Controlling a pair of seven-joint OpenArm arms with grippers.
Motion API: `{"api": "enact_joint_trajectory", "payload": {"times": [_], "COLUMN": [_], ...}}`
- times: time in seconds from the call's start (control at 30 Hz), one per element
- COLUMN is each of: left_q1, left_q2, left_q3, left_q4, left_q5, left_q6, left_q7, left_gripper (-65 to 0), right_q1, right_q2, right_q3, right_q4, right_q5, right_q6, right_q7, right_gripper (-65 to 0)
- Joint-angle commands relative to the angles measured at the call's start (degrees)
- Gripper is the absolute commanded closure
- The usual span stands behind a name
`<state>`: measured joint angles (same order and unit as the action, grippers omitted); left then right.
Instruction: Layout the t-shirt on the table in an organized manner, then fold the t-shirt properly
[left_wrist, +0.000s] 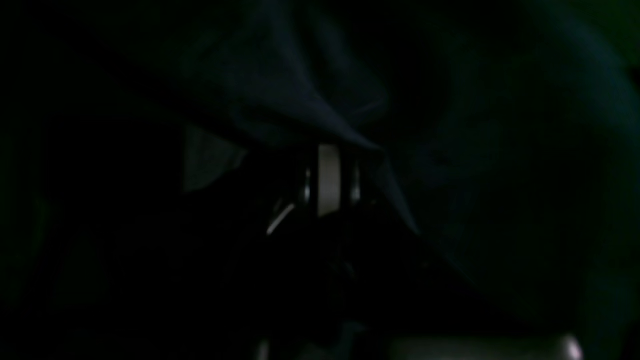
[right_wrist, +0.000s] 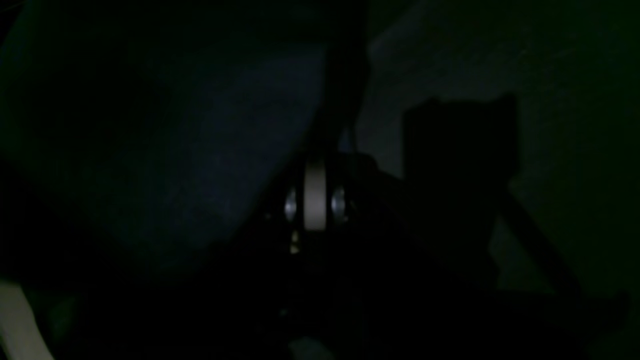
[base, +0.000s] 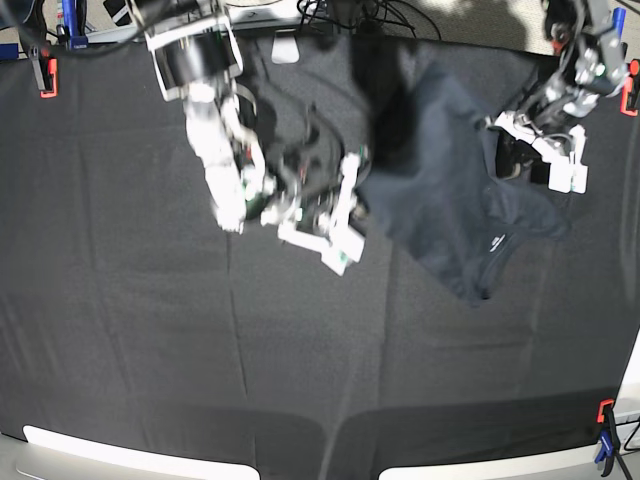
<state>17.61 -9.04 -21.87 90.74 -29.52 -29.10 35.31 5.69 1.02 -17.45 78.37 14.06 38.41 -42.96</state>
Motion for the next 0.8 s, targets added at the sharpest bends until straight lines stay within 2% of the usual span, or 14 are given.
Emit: {"api": "enact_joint_trajectory", "payload": {"times": [0.0, 0.17, 0.37, 0.5, 0.57, 0.67, 0.77], "left_q1": [-1.57, -6.34, -10.36, -11.28, -11.06, -10.43, -8.85], "left_q2": [-0.35, -0.37, -0.98, -4.09, -6.49, -9.86, -11.69], "left_q3": [-0.17, -0.17, -0.17, -0.17, -0.24, -0.24, -0.26], "left_q4": [-0.90, -7.10, -7.78, -7.45, -6.54, -4.37, -1.53], "left_q5": [-0.59, -0.57, -0.52, -0.57, -0.59, -0.59, -0.59], "left_q6": [-0.46, -0.50, -0.52, -0.55, -0.52, -0.48, 0.50], "left_q7": [-1.09, -3.02, -3.65, -3.65, -3.63, -2.73, -2.12], "left_gripper": [0.0, 0.0, 0.0, 0.0, 0.0, 0.0, 0.0], "right_q1": [-0.50, -7.06, -14.05, -15.87, -16.20, -16.20, -16.20], "right_q2": [-0.37, -0.37, -0.35, -0.04, -0.04, -0.07, -0.07], "right_q3": [-0.22, -0.31, -2.93, -2.51, -1.16, 2.34, 6.88], "right_q4": [2.36, 11.63, 19.12, 21.86, 23.37, 25.53, 27.19], "right_q5": [1.31, 1.33, 1.05, -0.66, -2.75, -3.85, -3.80], "right_q6": [1.27, 1.29, 1.31, 1.11, -0.17, -0.52, -0.52], "right_q7": [0.52, 0.48, 0.46, 0.44, 0.42, -0.02, -1.20], "right_gripper": [0.0, 0.0, 0.0, 0.0, 0.0, 0.0, 0.0]}}
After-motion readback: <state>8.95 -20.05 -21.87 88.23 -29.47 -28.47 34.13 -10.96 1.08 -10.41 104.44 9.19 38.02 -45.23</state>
